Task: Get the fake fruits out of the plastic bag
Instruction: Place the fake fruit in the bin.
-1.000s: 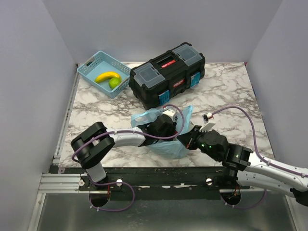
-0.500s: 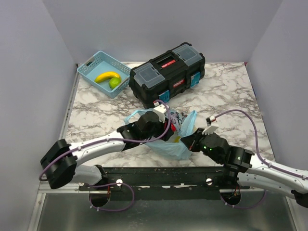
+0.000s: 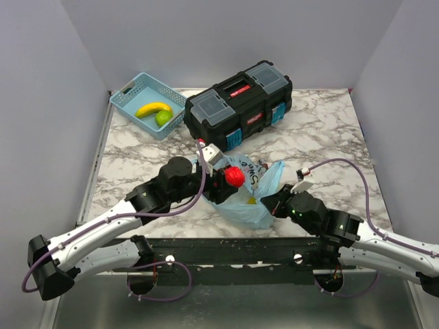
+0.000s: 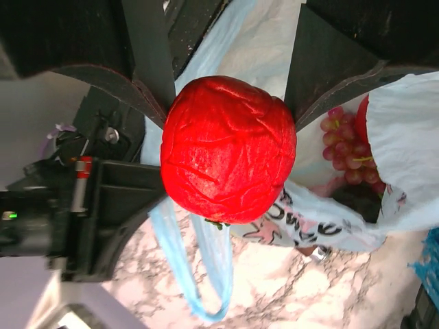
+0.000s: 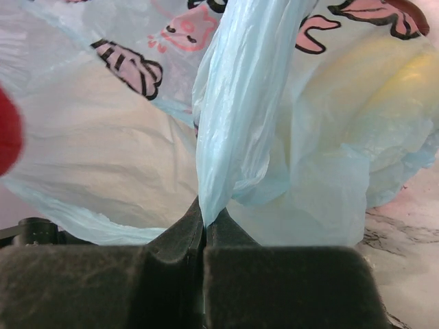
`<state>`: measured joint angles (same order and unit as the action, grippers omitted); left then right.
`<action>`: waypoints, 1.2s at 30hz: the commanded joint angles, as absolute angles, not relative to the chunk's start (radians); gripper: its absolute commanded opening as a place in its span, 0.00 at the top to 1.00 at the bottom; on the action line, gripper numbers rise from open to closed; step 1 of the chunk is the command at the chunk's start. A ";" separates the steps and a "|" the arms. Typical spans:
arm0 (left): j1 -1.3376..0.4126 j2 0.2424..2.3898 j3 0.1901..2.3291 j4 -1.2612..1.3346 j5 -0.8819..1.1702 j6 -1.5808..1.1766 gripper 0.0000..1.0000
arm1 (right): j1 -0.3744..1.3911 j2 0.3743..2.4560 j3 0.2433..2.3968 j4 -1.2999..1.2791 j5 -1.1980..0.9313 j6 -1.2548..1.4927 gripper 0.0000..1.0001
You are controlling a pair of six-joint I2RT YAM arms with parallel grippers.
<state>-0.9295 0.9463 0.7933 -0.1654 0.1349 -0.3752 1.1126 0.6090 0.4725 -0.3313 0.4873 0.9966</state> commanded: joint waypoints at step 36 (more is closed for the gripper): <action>-0.120 1.235 0.974 -0.195 -0.101 -1.134 1.00 | 1.113 0.448 0.448 -0.432 0.587 1.032 0.99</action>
<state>-0.1616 1.0874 0.8799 -0.2249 -0.1848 -0.9401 1.1126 0.4858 0.4427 -0.3878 0.5346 1.0283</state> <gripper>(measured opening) 0.575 0.012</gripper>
